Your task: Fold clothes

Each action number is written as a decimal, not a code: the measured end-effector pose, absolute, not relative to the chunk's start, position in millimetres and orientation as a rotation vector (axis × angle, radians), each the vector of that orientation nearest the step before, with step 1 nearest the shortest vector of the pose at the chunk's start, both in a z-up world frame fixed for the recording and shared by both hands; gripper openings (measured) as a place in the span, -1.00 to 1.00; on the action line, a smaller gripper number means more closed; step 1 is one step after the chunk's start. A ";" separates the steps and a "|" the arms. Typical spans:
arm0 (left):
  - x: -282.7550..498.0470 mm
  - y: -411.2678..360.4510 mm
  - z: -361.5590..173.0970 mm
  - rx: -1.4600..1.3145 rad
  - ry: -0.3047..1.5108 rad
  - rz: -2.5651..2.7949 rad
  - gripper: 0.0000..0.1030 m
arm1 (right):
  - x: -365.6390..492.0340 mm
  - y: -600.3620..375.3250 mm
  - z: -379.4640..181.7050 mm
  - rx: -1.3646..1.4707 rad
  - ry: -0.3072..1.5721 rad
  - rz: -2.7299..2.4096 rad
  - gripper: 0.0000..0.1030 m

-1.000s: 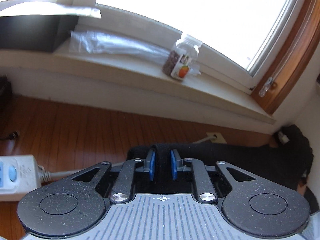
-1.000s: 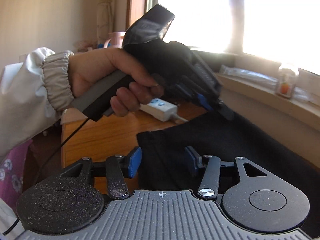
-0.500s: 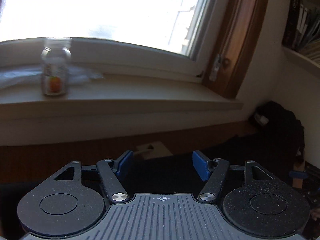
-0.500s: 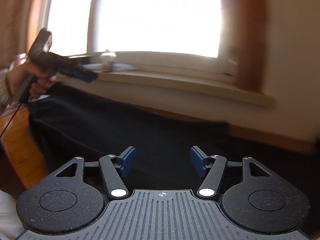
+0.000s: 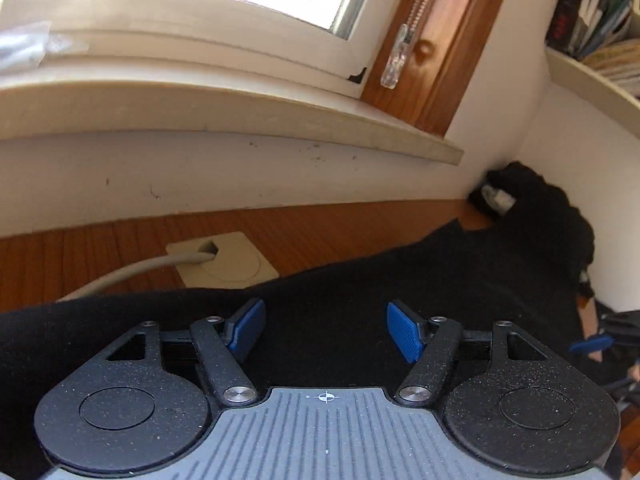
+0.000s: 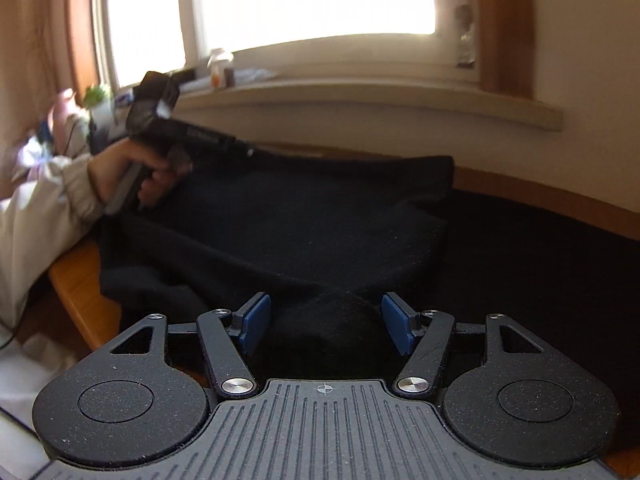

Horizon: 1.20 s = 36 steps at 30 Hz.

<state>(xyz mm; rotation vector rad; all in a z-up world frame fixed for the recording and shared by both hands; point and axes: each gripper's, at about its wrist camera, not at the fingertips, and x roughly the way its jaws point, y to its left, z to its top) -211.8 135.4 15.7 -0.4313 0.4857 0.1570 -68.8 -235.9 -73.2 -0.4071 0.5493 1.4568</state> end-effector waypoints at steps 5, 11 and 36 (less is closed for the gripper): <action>-210.8 133.9 15.4 -0.421 0.490 0.161 0.38 | -84.7 -237.0 -65.1 -0.595 0.558 1.488 0.07; -210.5 131.8 16.4 -0.409 0.494 0.169 0.38 | -102.4 -255.5 -58.9 -0.682 0.522 1.487 0.06; -190.0 87.3 35.1 -0.268 0.552 0.156 0.40 | -79.5 -280.8 -45.3 -0.652 0.433 1.565 -0.08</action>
